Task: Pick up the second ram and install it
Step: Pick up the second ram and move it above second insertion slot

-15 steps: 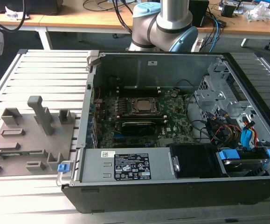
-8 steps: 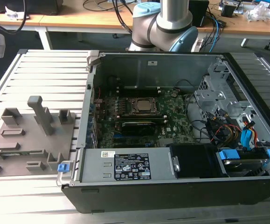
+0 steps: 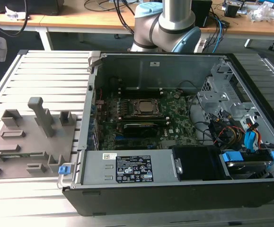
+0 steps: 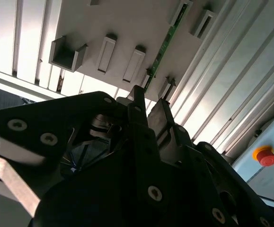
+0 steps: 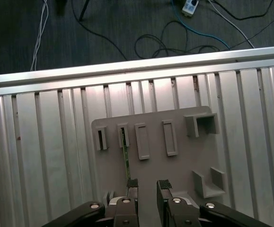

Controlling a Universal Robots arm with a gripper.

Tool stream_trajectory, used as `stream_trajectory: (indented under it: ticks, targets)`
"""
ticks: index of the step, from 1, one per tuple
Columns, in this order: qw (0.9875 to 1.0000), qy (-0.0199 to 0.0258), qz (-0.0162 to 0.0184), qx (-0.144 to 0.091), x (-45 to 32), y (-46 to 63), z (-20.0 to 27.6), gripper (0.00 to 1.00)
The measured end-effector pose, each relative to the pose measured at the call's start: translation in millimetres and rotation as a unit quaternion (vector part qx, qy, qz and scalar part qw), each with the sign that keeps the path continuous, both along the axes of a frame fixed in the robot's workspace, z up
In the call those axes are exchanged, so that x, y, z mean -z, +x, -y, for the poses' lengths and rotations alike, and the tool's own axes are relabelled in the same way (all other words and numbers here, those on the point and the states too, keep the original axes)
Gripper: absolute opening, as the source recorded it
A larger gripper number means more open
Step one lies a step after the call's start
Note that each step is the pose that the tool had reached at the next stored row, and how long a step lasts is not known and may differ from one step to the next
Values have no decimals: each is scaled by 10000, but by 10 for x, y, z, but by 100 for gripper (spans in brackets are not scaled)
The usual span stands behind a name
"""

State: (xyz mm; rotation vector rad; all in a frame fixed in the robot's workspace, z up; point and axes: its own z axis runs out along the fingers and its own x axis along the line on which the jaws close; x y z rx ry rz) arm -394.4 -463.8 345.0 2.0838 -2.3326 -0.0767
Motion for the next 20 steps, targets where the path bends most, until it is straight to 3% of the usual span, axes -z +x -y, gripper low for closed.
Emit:
stream_trajectory:
  ticks: [8, 12, 20]
  targets:
    - [10000, 0, 0, 0, 55, 0, 1, 30]
    - [10000, 0, 0, 0, 149, 0, 3, 30]
    - [10000, 0, 0, 0, 230, 0, 4, 30]
